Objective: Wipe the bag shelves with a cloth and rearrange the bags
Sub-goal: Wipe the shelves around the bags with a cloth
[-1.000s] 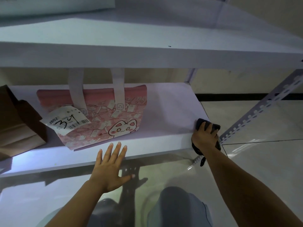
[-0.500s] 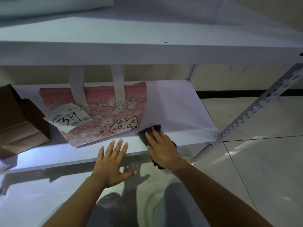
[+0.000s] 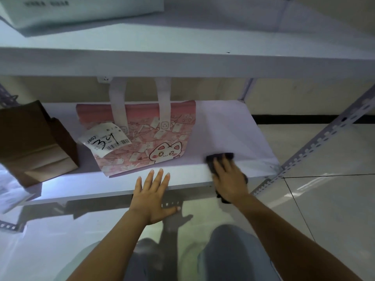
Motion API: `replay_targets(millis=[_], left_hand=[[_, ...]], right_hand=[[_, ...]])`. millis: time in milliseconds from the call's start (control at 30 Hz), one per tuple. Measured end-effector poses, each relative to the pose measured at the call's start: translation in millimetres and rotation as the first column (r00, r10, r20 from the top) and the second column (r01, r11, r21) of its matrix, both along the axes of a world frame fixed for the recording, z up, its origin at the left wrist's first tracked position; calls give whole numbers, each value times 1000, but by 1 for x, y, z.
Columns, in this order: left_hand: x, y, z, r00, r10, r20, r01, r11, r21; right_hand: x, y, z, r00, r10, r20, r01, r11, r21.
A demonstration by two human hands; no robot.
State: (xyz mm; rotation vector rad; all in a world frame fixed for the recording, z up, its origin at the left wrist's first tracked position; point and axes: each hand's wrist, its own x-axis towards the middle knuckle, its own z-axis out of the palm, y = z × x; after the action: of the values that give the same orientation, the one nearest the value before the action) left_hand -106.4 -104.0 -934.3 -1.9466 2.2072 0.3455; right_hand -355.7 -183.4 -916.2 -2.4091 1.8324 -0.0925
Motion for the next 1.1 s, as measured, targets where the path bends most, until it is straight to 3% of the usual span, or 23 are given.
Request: replay_targets(millis=[100,167,267,333,500,600,767,900,1000,1100], left_hand=[[0,-1,8,999,8,-46,-6,999,41],[0,3,23,973,70,-221,-60,997,53],[0,17,49,780,229,-583,-216,972,92],[1,27,65,732,234,-640,-237,968,83],[-6,26,129,645,110,-756,-184,983,-15],[-18,22,183,579,-31,-815,-117,986,-120],[-24,23,269,471,-220,-854,-93,951,-296],[-35,23,330,519,-341,-784,-45,905,-424],[-46,19,364,684,-466,-562,51,798,-600],[-54,8,385,805,-458,-377,108,738,-666]], right_hand=[[27,23,1,981,182,59,-184,983,24],[30,29,7,963,223,152,-230,973,32],[27,43,31,936,153,317,-198,974,113],[27,59,55,904,127,408,-190,975,116],[27,84,137,662,138,736,-280,957,72],[23,90,187,528,192,827,-313,949,-20],[10,96,254,547,390,741,-321,915,-244],[-3,99,308,586,507,633,-230,852,-470],[-15,94,346,584,516,627,-106,814,-571],[-26,68,373,735,380,561,6,824,-566]])
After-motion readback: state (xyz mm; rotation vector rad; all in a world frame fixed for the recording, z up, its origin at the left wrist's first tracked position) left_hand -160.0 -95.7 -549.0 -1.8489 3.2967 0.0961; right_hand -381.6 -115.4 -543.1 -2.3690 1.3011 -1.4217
